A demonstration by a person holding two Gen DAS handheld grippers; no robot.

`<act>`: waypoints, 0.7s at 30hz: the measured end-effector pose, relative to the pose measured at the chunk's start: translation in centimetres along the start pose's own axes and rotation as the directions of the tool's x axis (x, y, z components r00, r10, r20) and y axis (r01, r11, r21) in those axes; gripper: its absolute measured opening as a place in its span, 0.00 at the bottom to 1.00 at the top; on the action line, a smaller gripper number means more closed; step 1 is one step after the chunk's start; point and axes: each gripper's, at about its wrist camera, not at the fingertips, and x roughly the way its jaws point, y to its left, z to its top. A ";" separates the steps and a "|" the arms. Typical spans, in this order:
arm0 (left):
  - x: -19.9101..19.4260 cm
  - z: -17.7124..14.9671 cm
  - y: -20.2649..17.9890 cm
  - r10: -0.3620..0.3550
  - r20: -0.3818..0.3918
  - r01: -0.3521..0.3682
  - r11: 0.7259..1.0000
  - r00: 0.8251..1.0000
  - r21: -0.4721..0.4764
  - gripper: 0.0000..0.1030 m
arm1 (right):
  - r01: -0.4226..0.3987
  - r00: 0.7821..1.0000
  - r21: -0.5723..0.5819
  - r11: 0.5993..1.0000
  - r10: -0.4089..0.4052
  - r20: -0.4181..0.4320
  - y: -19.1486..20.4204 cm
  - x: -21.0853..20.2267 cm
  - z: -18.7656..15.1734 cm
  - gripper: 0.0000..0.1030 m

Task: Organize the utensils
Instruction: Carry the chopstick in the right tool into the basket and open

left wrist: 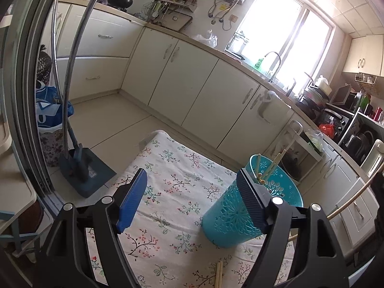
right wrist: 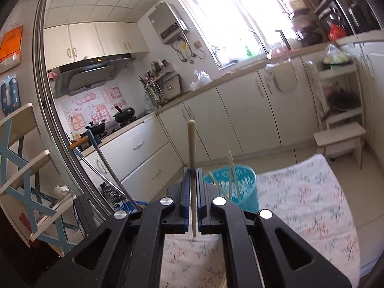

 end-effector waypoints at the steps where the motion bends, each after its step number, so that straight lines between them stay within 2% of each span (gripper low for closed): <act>1: 0.0 0.0 0.1 0.001 0.000 -0.001 1.000 1.000 -0.004 0.71 | 0.006 1.000 -0.021 1.000 -0.006 0.007 0.4 0.3 1.0 0.05; 7: 0.0 0.0 0.1 0.000 -0.002 0.000 1.000 1.000 -0.006 0.71 | 0.028 0.997 -0.093 0.995 -0.021 0.078 1.6 1.0 5.4 0.05; 11: 0.0 -0.1 -0.2 -0.003 -0.008 0.003 1.000 1.000 0.001 0.71 | 0.070 0.995 -0.141 0.988 -0.059 0.081 1.9 2.9 6.5 0.05; 16: 0.2 -0.2 -0.3 -0.001 -0.023 0.001 1.000 1.000 0.008 0.71 | 0.130 0.990 -0.183 0.975 -0.136 -0.024 0.6 7.6 4.3 0.05; 19: 0.4 -0.4 -0.4 0.001 -0.036 0.000 1.000 0.999 0.022 0.72 | 0.148 0.976 -0.198 0.969 -0.175 -0.130 -0.5 10.4 2.1 0.06; 21: 0.5 -0.5 -0.6 0.004 -0.043 -0.002 1.000 0.999 0.029 0.73 | 0.155 0.969 -0.194 0.969 -0.187 -0.163 -1.0 11.0 0.8 0.06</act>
